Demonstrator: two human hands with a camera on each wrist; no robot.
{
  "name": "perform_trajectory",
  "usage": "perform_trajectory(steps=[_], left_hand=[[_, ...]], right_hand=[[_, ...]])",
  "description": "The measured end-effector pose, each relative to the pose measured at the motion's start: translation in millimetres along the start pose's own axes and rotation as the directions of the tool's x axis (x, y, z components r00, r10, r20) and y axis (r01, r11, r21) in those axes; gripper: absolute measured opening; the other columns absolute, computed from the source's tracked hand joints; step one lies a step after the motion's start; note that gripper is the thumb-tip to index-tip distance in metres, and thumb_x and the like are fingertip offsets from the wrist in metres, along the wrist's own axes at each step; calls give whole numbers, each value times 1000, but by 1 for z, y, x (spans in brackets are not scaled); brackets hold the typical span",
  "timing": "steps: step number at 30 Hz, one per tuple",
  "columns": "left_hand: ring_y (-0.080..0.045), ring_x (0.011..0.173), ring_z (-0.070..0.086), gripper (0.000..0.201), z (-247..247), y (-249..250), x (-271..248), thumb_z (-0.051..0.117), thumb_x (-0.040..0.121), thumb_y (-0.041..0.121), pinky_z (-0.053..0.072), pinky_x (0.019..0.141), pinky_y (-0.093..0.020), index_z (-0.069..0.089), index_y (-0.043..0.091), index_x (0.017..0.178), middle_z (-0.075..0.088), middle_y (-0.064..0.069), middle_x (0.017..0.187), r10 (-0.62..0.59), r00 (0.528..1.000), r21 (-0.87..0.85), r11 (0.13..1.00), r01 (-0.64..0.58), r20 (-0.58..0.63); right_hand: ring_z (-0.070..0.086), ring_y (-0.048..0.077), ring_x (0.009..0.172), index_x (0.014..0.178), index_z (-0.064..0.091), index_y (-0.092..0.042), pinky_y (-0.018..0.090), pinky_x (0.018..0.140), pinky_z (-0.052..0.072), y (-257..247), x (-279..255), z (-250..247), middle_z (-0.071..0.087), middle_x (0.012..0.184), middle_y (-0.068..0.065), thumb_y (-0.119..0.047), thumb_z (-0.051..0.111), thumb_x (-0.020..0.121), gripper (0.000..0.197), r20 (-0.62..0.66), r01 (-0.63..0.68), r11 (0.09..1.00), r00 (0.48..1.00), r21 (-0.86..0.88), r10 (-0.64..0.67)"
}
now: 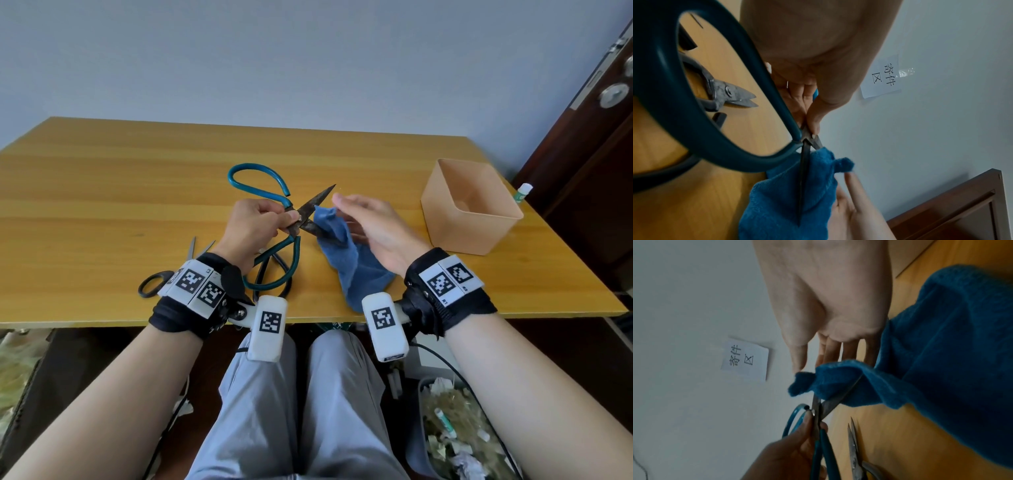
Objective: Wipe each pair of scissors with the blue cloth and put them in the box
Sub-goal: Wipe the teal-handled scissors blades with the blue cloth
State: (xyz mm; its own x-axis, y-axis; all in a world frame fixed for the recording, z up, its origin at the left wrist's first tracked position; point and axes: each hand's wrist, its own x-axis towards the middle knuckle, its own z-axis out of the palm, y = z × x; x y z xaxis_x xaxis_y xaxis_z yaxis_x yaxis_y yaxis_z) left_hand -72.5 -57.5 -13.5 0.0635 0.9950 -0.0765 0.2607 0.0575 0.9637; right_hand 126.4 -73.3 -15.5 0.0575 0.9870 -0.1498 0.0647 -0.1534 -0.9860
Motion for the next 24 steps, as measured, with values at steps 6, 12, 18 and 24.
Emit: perform_trajectory(steps=[6,12,18,24], left_hand=[[-8,65,49,17,4,4,-3,73,91,18,40,67,-22,72,10,75,65,3,69,10,1000,-25,1000,-9,21],[3,54,54,12,3,3,-1,73,90,15,40,60,-17,71,5,84,68,1,70,34,999,-11,999,-34,30],[7,47,49,12,8,2,-2,73,91,17,39,51,-7,70,6,88,62,2,71,35,999,-20,999,-34,23],[6,51,53,18,8,-1,-1,73,91,15,40,53,-9,71,-2,96,67,-2,71,54,998,-28,998,-53,39]], right_hand=[[70,8,73,104,56,-9,19,63,53,-3,-1,13,76,94,8,-6,80,80,33,57,8,998,998,-60,-5],[69,16,69,113,51,-5,26,60,55,-5,-2,15,75,83,9,4,74,83,39,69,-56,998,996,1,56],[70,21,80,128,47,-11,35,68,59,-5,-4,20,71,109,20,-9,85,76,64,56,-98,995,993,-27,99],[66,25,91,106,44,-13,43,86,55,-5,-2,12,70,94,12,0,77,81,43,104,-119,993,988,11,118]])
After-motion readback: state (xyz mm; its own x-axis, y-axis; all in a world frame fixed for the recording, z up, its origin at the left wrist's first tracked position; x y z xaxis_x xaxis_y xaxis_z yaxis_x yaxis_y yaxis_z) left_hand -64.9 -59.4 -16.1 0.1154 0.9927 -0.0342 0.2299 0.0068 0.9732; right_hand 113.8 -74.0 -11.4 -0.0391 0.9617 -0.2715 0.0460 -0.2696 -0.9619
